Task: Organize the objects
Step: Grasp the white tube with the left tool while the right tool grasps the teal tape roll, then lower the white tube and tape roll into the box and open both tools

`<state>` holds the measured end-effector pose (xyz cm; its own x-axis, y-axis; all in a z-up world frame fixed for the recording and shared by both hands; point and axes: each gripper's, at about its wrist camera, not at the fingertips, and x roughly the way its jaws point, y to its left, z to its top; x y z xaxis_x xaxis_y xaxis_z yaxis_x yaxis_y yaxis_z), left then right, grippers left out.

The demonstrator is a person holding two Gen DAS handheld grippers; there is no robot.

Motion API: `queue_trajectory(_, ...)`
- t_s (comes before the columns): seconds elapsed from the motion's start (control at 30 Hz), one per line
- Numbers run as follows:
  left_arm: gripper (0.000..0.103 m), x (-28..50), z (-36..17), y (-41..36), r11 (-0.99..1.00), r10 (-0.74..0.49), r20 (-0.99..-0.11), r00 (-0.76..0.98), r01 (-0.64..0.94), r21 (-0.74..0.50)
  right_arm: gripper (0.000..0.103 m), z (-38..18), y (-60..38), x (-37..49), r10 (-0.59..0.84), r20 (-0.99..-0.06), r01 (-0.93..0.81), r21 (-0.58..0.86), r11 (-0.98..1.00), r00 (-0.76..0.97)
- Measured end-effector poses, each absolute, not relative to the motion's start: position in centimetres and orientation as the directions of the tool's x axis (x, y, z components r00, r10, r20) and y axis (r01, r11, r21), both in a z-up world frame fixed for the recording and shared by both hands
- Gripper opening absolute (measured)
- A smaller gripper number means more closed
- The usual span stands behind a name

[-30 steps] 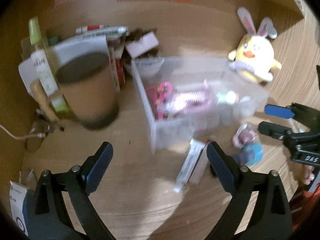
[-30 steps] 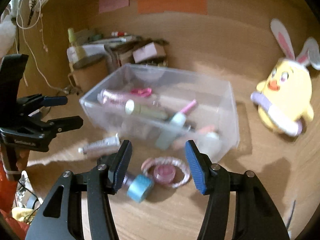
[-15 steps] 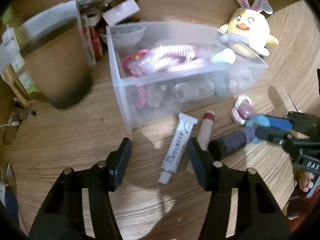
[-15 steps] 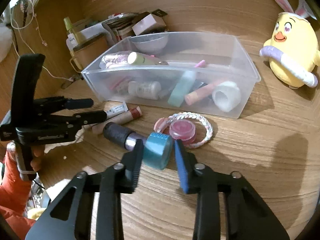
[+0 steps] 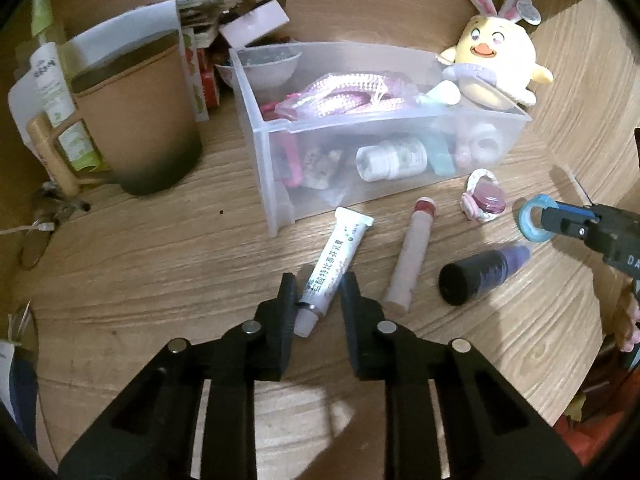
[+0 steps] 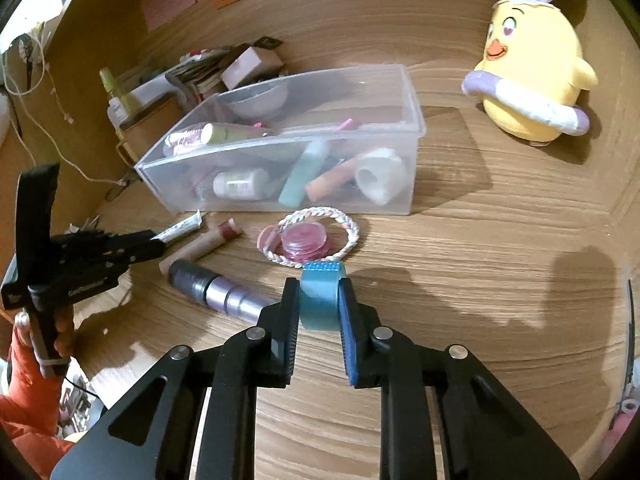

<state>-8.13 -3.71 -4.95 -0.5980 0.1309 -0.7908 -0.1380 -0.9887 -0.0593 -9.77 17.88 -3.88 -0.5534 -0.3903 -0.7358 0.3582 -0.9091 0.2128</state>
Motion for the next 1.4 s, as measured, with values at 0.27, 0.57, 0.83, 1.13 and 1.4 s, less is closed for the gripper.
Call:
queue_trajectory(0.27,0.014,-6.5,-3.1,-4.6,-0.991,0.129,-0.751,-0.648,-0.109,-0.077,0.017,-1.8,17.6,-9.6,-0.403,-0.693,0.378,0.2,-0.904,-0.598)
queue_trajectory(0.57,0.014,-5.7,-0.4,-5.0,-0.994,0.105,-0.69,-0.716,-0.077,-0.071,0.017,-0.2,17.1,-9.5,-0.428,-0.655,0.399,0.205,-0.894,-0.623)
queue_trajectory(0.83,0.014,-5.7,2.7,-5.8,-0.992,0.123,-0.621,-0.774,-0.078,-0.099,0.017,1.7,16.7,-9.7,-0.45,-0.607,0.411,0.214,-0.886,-0.655)
queue_trajectory(1.13,0.014,-6.7,7.5,-5.6,-0.994,0.112,-0.517,-0.849,-0.093,-0.061,0.017,3.9,16.2,-11.0,-0.47,-0.554,0.427,0.214,-0.878,-0.687)
queue_trajectory(1.4,0.014,-10.3,8.2,-5.6,-0.989,0.143,-0.494,-0.857,-0.106,-0.101,0.017,4.5,15.0,-13.0,-0.447,-0.55,0.423,0.179,-0.888,-0.706)
